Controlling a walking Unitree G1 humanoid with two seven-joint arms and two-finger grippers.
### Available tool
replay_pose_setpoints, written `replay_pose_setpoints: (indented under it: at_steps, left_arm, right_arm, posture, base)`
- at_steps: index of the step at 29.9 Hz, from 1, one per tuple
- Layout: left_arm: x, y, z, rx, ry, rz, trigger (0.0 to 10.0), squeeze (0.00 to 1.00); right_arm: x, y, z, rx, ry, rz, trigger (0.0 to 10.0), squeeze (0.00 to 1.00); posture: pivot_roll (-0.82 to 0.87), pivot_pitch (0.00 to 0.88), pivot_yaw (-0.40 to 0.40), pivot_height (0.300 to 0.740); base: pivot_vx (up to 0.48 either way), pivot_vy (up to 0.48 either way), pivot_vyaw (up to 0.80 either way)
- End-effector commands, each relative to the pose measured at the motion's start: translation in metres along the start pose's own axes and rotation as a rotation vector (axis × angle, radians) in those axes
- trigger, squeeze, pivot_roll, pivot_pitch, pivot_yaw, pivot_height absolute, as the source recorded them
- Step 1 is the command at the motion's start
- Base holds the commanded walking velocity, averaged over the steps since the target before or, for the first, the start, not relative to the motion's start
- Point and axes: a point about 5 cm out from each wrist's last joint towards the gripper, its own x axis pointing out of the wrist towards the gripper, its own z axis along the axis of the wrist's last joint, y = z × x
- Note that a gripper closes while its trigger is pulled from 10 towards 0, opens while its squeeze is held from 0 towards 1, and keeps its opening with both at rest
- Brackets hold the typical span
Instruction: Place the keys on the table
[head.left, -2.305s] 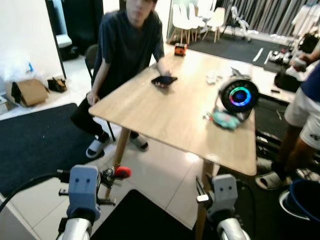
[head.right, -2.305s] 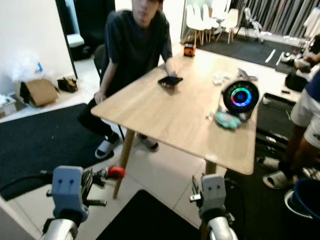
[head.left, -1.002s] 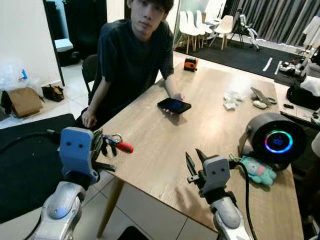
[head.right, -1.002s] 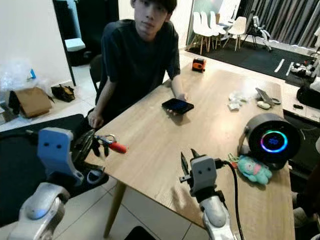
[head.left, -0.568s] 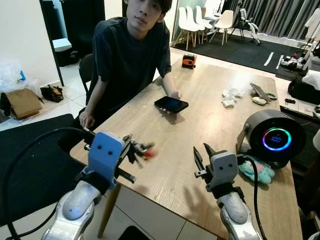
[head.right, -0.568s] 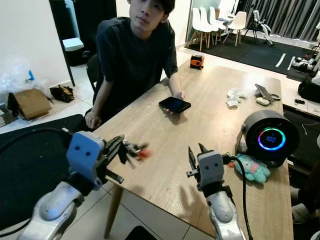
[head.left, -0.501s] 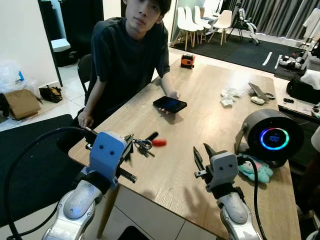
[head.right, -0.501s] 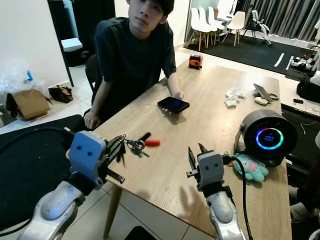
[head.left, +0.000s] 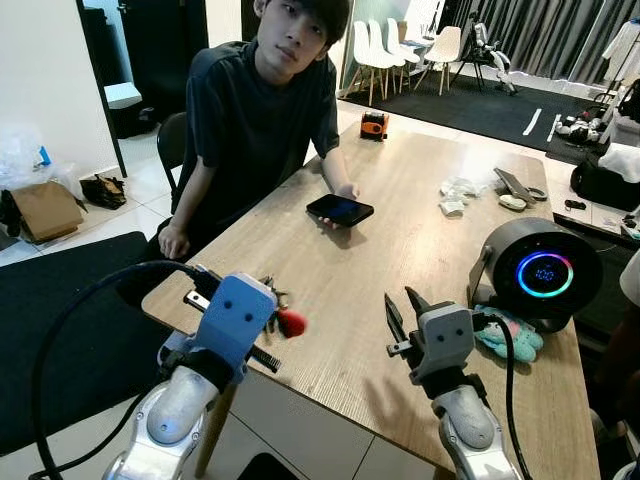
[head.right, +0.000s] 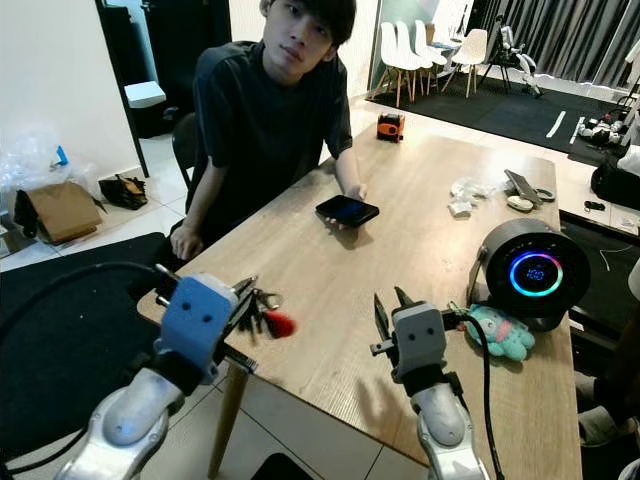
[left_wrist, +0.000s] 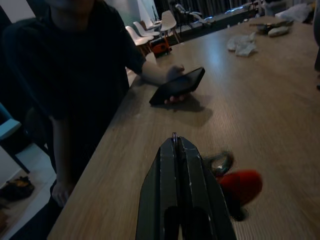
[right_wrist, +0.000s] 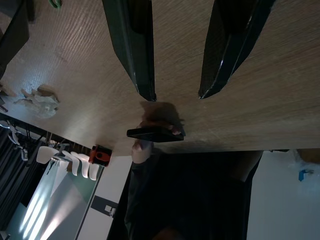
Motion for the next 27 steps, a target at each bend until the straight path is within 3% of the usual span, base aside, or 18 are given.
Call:
replay_pose_setpoints:
  at_steps: [1, 9, 11, 13, 15, 17, 27]
  left_arm:
    - [0.0, -0.003, -0.006, 0.04, 0.028, 0.013, 10.0, 0.0]
    - [0.005, -0.005, -0.009, 0.1, 0.045, 0.042, 10.0, 0.0]
    - [0.012, -0.007, -0.009, 0.161, 0.044, 0.037, 10.0, 0.0]
    - [0.012, -0.007, -0.009, 0.161, 0.044, 0.037, 10.0, 0.0]
    - [0.021, -0.012, -0.006, 0.186, 0.022, 0.015, 10.0, 0.0]
    - [0.029, -0.019, 0.001, 0.174, -0.014, -0.013, 10.0, 0.0]
    - [0.038, -0.032, 0.01, 0.091, -0.056, -0.017, 10.0, 0.0]
  right_arm:
    - [-0.004, 0.006, -0.006, 0.0, 0.03, 0.026, 10.0, 0.0]
    - [0.0, 0.017, -0.004, 0.023, 0.017, 0.059, 10.0, 0.0]
    - [0.003, 0.022, -0.001, 0.04, 0.009, 0.078, 10.0, 0.0]
    - [0.003, 0.022, -0.001, 0.04, 0.009, 0.078, 10.0, 0.0]
    - [0.008, 0.026, 0.002, 0.057, 0.001, 0.093, 10.0, 0.0]
    - [0.012, 0.028, 0.004, 0.075, -0.003, 0.1, 10.0, 0.0]
    - [0.018, 0.025, 0.006, 0.099, 0.001, 0.099, 10.0, 0.0]
  posture:
    - [0.2, 0.108, -0.046, 0.74]
    - [0.21, 0.115, -0.046, 0.74]
    - [0.21, 0.119, -0.047, 0.74]
    - [0.21, 0.119, -0.047, 0.74]
    - [0.21, 0.125, -0.049, 0.74]
    - [0.21, 0.13, -0.049, 0.74]
    - [0.17, 0.146, -0.061, 0.74]
  base:
    - [0.0, 0.0, 0.0]
    - [0.0, 0.0, 0.0]
    - [0.0, 0.0, 0.0]
    - [0.0, 0.0, 0.0]
    - [0.0, 0.0, 0.0]
    - [0.0, 0.0, 0.0]
    - [0.0, 0.0, 0.0]
